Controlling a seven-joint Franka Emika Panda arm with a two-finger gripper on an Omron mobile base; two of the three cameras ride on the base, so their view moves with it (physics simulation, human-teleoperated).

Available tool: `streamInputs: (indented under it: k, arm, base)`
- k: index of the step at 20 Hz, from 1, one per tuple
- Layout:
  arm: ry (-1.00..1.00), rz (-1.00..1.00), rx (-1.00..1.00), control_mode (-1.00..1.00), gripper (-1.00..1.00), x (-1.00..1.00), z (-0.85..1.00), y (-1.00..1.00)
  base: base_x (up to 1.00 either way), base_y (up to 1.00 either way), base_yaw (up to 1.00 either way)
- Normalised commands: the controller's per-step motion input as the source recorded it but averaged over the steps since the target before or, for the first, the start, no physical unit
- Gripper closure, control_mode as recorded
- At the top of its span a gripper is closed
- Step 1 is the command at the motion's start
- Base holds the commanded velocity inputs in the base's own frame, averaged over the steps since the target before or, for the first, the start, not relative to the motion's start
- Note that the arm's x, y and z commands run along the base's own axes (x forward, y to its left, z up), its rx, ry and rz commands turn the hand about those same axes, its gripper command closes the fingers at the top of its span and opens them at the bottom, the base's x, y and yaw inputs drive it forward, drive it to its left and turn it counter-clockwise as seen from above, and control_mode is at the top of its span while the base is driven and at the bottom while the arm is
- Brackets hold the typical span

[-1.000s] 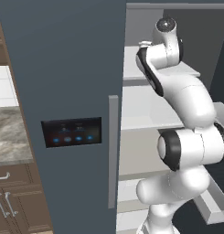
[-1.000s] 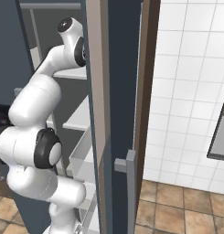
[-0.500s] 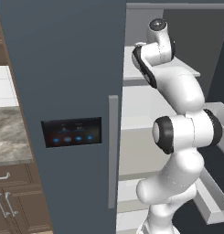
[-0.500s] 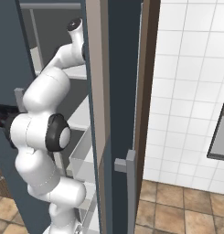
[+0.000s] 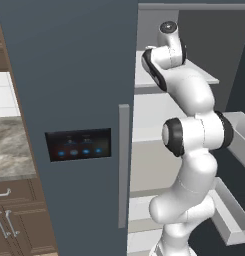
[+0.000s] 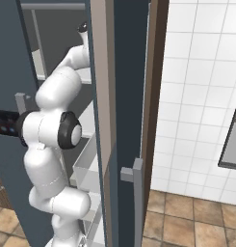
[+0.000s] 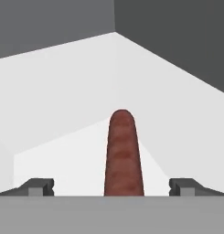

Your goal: Retrieve the sausage and cheese from the fridge and place them on the cutting board on the counter.

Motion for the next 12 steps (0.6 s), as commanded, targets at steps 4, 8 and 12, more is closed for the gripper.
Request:
streamInputs:
  k: [4, 8, 12]
  arm:
    - [0.01, -0.01, 0.03, -1.00, -1.00, 0.01, -0.20, -0.04]
    - [0.01, -0.03, 0.05, -1.00, -1.00, 0.00, -0.11, -0.05]
    - [0.00, -0.03, 0.05, -1.00, -1.00, 0.05, -0.27, 0.00]
  base:
    - [0.00, 0.00, 0.00]
    - [0.00, 0.00, 0.00]
    - [0.00, 0.00, 0.00]
